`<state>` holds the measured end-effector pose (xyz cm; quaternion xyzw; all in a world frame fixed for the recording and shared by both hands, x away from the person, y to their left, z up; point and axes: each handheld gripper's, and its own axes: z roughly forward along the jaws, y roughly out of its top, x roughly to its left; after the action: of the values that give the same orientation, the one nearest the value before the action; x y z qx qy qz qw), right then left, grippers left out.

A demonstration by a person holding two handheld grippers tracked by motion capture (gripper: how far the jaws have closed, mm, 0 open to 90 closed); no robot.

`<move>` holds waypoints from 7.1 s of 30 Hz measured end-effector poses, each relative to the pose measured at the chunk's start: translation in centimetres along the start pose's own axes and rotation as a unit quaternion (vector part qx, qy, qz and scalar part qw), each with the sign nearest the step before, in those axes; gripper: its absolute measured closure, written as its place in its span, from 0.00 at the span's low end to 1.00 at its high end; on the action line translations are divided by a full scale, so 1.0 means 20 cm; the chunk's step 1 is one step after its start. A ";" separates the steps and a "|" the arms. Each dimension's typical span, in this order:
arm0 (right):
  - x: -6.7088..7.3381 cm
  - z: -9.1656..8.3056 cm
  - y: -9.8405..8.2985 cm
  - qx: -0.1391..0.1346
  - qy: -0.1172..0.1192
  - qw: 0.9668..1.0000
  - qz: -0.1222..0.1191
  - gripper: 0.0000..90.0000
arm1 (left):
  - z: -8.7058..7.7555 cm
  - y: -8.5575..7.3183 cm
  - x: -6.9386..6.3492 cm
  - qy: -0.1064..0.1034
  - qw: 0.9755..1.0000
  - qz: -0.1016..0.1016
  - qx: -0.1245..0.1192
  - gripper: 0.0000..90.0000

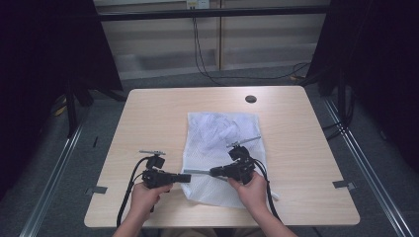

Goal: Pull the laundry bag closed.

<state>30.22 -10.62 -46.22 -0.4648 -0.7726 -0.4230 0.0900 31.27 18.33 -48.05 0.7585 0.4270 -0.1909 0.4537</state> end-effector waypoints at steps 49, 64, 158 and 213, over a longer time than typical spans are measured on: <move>-0.05 -0.05 -0.03 0.002 -0.003 1.000 0.005 0.97 | 0.00 -0.01 0.01 0.001 1.000 -0.004 0.004 0.99; -0.06 -0.07 -0.03 0.002 -0.007 1.000 0.005 0.97 | -0.01 -0.01 0.02 -0.001 1.000 -0.004 0.005 0.99; -0.21 -0.25 -0.11 -0.002 -0.036 0.999 0.023 0.96 | -0.05 -0.02 0.03 0.002 1.000 -0.017 -0.003 0.98; -0.27 -0.38 -0.13 -0.007 -0.049 0.998 0.033 0.96 | -0.09 -0.04 0.04 0.006 1.000 -0.023 -0.014 0.98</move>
<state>29.29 -20.23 -45.87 -0.5105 -0.7574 -0.4023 0.0628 30.85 20.41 -48.17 0.7432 0.4499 -0.1913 0.4568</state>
